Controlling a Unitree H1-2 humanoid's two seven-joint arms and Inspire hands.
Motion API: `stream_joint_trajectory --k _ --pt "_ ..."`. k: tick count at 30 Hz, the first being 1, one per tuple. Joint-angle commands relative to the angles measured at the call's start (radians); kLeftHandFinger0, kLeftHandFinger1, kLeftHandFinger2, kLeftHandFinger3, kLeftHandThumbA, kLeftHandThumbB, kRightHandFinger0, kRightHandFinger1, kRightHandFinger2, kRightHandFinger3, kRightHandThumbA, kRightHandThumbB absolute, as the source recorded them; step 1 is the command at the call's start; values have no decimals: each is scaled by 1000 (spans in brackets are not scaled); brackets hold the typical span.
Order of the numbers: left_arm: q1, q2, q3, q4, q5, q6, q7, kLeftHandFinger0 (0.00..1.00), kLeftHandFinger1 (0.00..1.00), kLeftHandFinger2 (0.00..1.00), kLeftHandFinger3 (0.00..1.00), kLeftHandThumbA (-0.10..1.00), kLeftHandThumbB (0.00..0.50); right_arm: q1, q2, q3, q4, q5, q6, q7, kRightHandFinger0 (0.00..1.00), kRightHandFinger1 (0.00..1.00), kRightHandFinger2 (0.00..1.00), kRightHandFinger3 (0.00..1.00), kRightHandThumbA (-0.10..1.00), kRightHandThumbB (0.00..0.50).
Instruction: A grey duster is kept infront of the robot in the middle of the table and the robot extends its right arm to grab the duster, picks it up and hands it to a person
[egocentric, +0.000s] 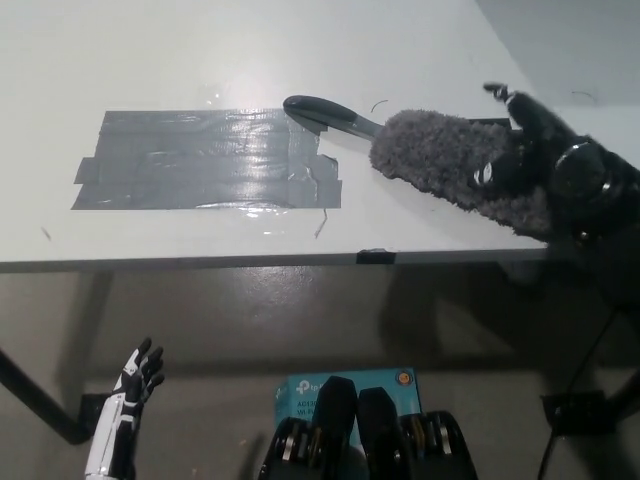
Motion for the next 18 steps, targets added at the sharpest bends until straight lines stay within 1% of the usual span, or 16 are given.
stream_joint_trajectory --k 1,2,4,9,10,11,12,13,14,15,16,17,18 --pt "-16 23 2 -34 19 -70 6 1000 1000 1000 1000 1000 447 -153 32 54 182 -46 23 47 1000 1000 1000 1000 1000 492" --pt "-18 23 2 -35 17 -70 4 1000 1000 1000 1000 1000 449 -159 34 61 210 -40 20 64 1000 1000 1000 1000 1000 500" --pt "-21 24 1 -36 20 -70 5 1000 1000 1000 1000 1000 448 -173 41 61 272 -17 8 91 1000 1000 1000 1000 1000 500" --pt "-28 28 1 -33 17 -70 0 1000 1000 1000 1000 1000 450 -195 51 85 393 -15 -13 150 1000 1000 1000 1000 1000 500" --pt "-28 27 1 -33 17 -70 -1 1000 1000 1000 1000 1000 454 -195 49 95 407 -21 -24 162 1000 1000 1000 1000 1000 468" --pt "-28 27 1 -33 16 -70 -1 1000 1000 1000 1000 1000 455 -193 47 105 415 -28 -33 168 1000 1000 1000 1000 1000 490" --pt "-29 27 1 -31 14 -70 0 1000 1000 1000 1000 1000 455 -196 43 121 437 -32 -55 207 1000 1000 1000 1000 1000 474" --pt "-29 26 1 -30 14 -70 0 1000 1000 1000 1000 1000 455 -197 43 122 442 -30 -60 215 1000 1000 1000 1000 1000 474" --pt "-34 26 0 -27 18 -70 2 1000 1000 1000 1000 1000 455 -207 38 147 467 -44 -86 261 1000 1000 1000 1000 1000 450" --pt "-38 26 -1 -26 21 -70 4 1000 1000 1000 1000 1000 455 -217 38 176 488 -65 -91 291 1000 1000 1000 1000 974 462" --pt "-39 28 -1 -27 21 -70 2 1000 1000 1000 1000 1000 455 -214 40 172 488 -61 -74 266 1000 1000 1000 1000 735 453" --pt "-38 28 -1 -28 20 -70 2 1000 1000 1000 1000 1000 454 -207 40 167 482 -54 -70 245 715 774 887 1000 440 423" --pt "-41 29 -1 -29 19 -70 1 1000 1000 1000 1000 1000 453 -196 41 182 472 -68 -72 198 52 178 379 871 -19 351"
